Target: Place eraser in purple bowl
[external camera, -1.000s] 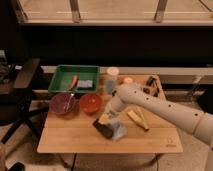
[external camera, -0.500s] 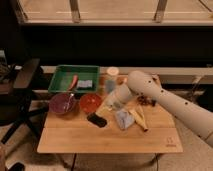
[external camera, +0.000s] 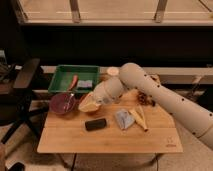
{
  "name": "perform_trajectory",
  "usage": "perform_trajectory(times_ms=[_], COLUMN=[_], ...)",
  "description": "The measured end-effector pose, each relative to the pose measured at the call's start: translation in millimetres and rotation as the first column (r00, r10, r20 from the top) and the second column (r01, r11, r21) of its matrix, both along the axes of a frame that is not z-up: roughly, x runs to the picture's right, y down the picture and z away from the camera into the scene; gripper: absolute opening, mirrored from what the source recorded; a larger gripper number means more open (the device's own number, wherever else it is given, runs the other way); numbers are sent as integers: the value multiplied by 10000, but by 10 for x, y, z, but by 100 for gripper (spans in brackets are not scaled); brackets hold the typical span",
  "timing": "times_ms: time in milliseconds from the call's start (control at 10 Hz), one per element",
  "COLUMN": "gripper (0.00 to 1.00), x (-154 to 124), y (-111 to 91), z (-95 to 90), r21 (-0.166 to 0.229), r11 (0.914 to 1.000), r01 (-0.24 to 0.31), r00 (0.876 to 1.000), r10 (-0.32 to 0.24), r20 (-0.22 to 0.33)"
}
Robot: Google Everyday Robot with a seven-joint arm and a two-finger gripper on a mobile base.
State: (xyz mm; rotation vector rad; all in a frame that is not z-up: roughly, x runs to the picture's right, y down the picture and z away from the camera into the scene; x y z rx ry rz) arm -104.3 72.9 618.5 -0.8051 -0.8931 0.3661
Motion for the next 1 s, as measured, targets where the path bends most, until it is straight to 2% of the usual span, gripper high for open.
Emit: perform_trajectory(times_ms=[100, 200, 500, 700, 800, 1000], gripper=[8, 20, 48, 70, 77, 80], x=[-109, -204, -121, 178, 313, 565], y=[-8, 4, 176, 416, 509, 615], z=[-23, -18, 268, 715, 921, 1386], r21=[215, 340, 540, 837, 973, 1547], r11=[9997, 9993, 9978, 9949, 9933, 9848], r01=[66, 173, 387, 560, 620, 789], r00=[9999, 9998, 9975, 9919, 9880, 9788], r10=[-68, -171, -353, -459, -472, -471], r20=[79, -43, -620, -1184, -1472, -1996])
